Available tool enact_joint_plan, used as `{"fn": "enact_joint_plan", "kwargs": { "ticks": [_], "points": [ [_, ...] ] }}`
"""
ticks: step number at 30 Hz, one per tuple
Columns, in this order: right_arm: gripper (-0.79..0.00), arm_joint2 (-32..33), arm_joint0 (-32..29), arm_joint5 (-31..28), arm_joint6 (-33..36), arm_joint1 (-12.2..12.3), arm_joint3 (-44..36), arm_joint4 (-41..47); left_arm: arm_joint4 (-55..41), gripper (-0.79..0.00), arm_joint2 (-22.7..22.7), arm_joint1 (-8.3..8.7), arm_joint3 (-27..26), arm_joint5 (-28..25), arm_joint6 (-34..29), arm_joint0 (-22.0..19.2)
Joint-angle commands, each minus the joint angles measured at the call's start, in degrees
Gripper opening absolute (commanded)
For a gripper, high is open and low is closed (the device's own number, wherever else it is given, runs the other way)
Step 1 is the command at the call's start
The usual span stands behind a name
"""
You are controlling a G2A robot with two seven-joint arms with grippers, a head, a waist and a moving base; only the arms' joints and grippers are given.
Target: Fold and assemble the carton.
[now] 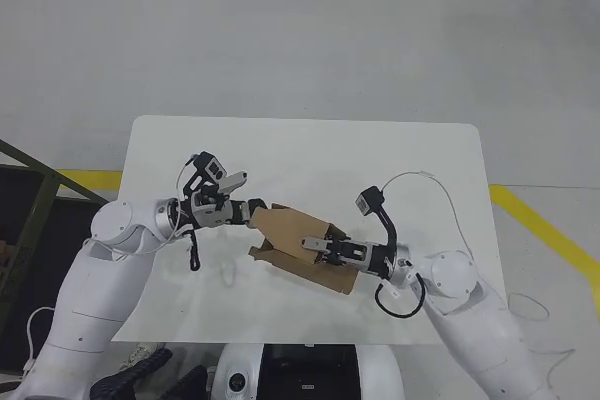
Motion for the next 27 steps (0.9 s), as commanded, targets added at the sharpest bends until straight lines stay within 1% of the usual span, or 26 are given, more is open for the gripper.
{"fn": "enact_joint_plan", "kwargs": {
  "ticks": [1, 4, 5, 6, 7, 8, 10, 13, 18, 27],
  "points": [
    [-0.785, 0.01, 0.12, 0.23, -0.24, 0.0, 0.37, 0.35, 0.25, 0.0, 0.24, 0.01, -0.19, 0.2, -0.49, -0.19],
    [-0.785, -0.08, 0.34, 0.48, -0.45, 0.0, 0.8, 0.69, 0.35, -0.003, 0.41, 0.01, -0.32, 0.05, -0.83, -0.25],
    [-0.785, -0.14, 0.38, 0.54, -0.4, 0.01, 0.86, 0.73, 0.42, -0.12, 0.45, 0.01, -0.34, -0.01, -0.87, -0.24],
    [-0.785, -0.22, 0.51, 0.63, -0.33, 0.01, 0.96, 0.82, 0.61, -0.274, 0.5, 0.02, -0.32, 0.0, -0.94, -0.26],
    [-0.785, -0.28, 0.59, 0.68, -0.33, 0.01, 1.07, 0.88, 0.89, -0.397, 0.49, 0.04, -0.27, -0.06, -0.89, -0.26],
    [-0.785, -0.37, 0.7, 0.76, -0.21, 0.01, 1.15, 0.97, 1.28, -0.422, 0.45, 0.06, -0.25, -0.12, -0.74, -0.25],
    [-0.785, -0.46, 0.91, 0.91, -0.15, 0.01, 1.36, 1.15, 2.04, -0.453, 0.35, 0.12, -0.21, -0.22, -0.49, -0.2],
    [-0.785, -0.58, 1.18, 1.32, 0.07, 0.04, 1.57, 1.25, 3.41, -0.471, 0.27, 0.23, -0.25, -0.3, -0.5, -0.15],
    [-0.785, -0.59, 1.64, 2.07, 0.41, 0.12, 1.69, 1.31, 5.98, -0.462, 0.29, 0.44, -0.4, -0.46, -0.94, -0.02],
    [-0.785, 0.01, 2.17, 3.72, 1.49, 0.4, 0.96, 1.9, 9.46, -0.477, 0.3, 0.78, -0.53, -0.75, -1.3, 0.25]
  ]
}}
